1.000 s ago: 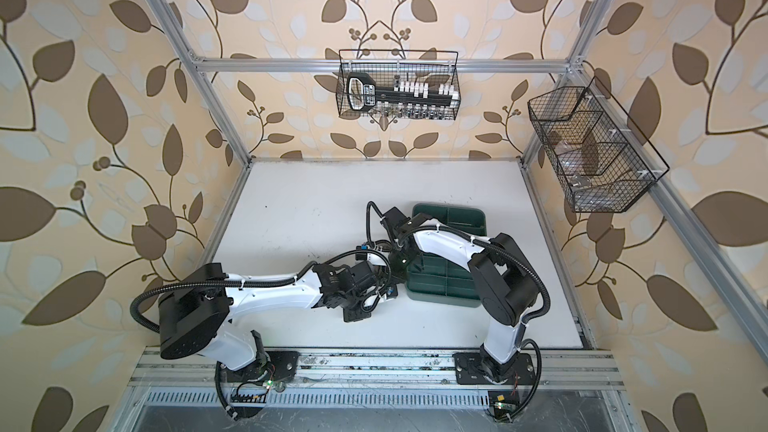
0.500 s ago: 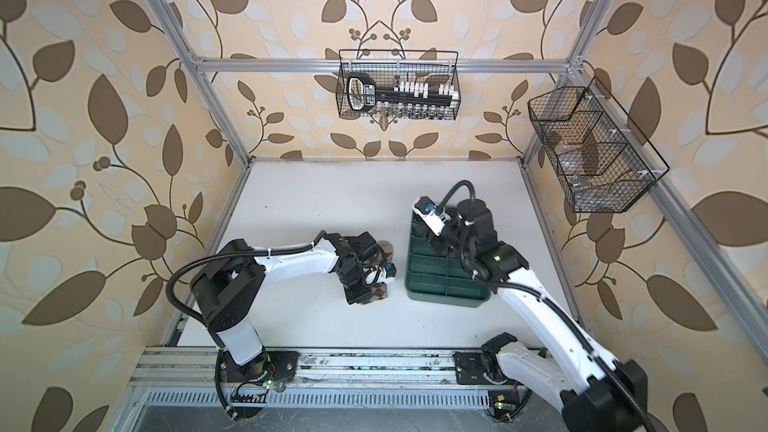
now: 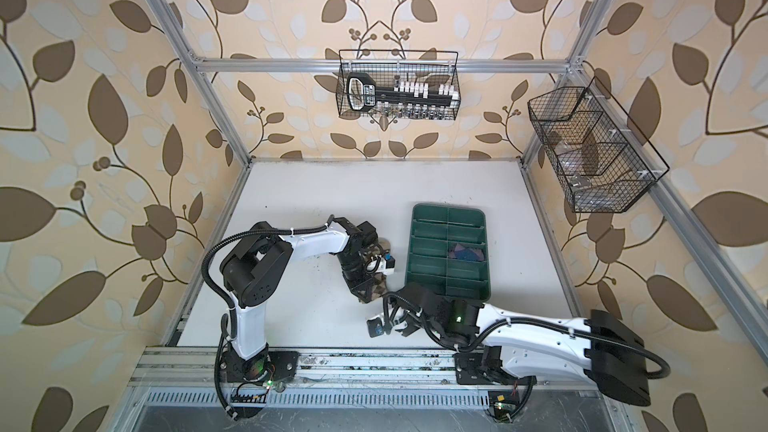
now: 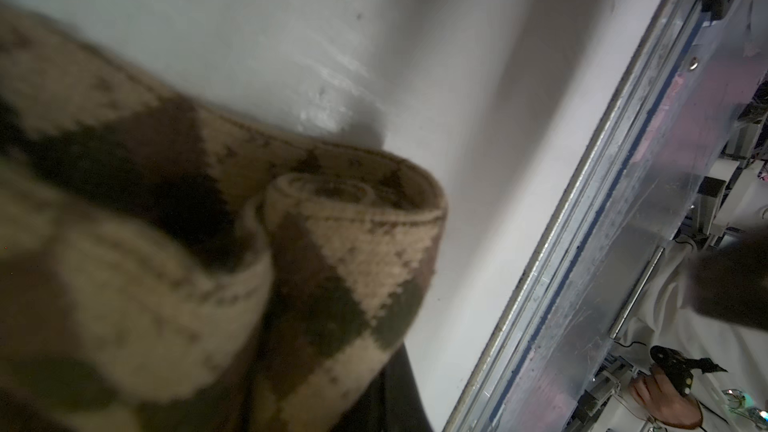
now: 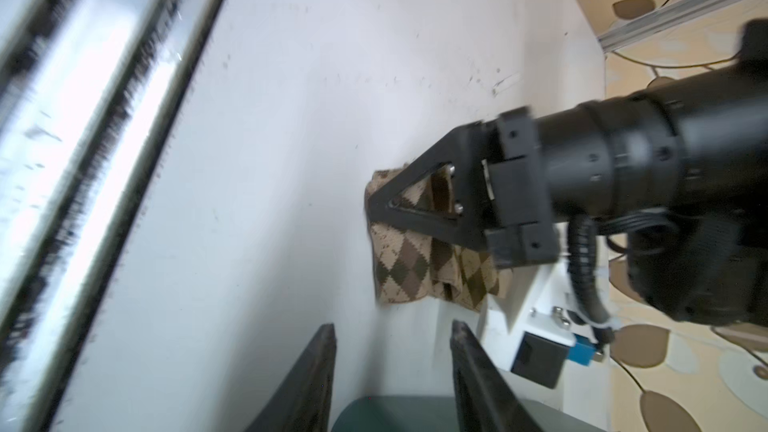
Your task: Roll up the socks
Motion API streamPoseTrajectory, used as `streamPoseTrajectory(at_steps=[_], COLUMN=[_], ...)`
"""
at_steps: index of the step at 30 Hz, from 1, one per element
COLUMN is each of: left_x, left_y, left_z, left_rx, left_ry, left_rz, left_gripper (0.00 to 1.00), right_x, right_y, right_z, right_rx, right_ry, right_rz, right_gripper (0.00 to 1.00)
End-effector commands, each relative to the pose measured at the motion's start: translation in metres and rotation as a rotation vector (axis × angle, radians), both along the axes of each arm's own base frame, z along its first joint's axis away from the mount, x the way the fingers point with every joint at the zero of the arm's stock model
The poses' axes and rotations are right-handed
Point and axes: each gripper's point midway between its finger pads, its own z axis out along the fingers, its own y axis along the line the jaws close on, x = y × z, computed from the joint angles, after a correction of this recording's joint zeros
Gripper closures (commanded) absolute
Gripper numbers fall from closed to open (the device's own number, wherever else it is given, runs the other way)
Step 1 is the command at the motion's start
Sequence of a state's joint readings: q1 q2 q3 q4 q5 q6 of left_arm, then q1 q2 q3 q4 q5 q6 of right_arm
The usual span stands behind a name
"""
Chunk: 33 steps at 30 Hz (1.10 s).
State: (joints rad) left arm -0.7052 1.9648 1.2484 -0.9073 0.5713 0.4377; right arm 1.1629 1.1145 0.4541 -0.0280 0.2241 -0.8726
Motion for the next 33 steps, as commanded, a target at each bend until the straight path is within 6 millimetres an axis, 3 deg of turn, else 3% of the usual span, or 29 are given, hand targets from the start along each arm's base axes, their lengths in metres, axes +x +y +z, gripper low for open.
streamPoseTrajectory(at_steps=[1, 5, 11, 15, 17, 20, 24, 28, 31, 33], left_x=[-0.002, -0.001, 0.000, 0.004, 0.010, 0.018, 0.027, 0.039, 0.048, 0.054], left_y=[0.001, 0.002, 0.002, 0.002, 0.003, 0.005, 0.014, 0.035, 0.056, 0.075], left_z=[0.004, 0.003, 0.004, 0.011, 0.015, 0.025, 0.044, 0.074, 0.108, 0.133], left_rx=[-0.003, -0.001, -0.006, -0.014, -0.011, -0.021, -0.019, -0.004, -0.029, -0.051], left_ry=[0.027, 0.029, 0.023, -0.016, -0.064, -0.142, -0.274, -0.468, -0.667, -0.826], left_rz=[-0.001, 0.002, 0.006, 0.009, 0.017, 0.035, 0.072, 0.137, 0.240, 0.335], left_gripper=[1.00, 1.00, 1.00, 1.00, 1.00, 0.86, 0.68, 0.61, 0.58, 0.49], right_x=[0.035, 0.048, 0.060, 0.063, 0.063, 0.057, 0.042, 0.019, 0.004, -0.005], right_y=[0.018, 0.029, 0.036, 0.030, 0.028, 0.027, 0.024, 0.019, 0.017, 0.018], right_z=[0.012, -0.015, -0.039, -0.053, -0.054, -0.054, -0.058, -0.060, -0.058, -0.053], right_rx=[0.054, -0.001, -0.027, -0.086, -0.093, -0.096, -0.128, -0.176, -0.203, -0.204], right_ry=[-0.152, -0.109, -0.071, -0.018, -0.001, 0.045, 0.161, 0.299, 0.409, 0.523], right_rz=[-0.071, -0.075, -0.086, -0.109, -0.119, -0.110, -0.071, -0.021, 0.017, 0.011], right_gripper=[0.54, 0.53, 0.58, 0.79, 0.84, 0.98, 1.00, 1.00, 1.00, 1.00])
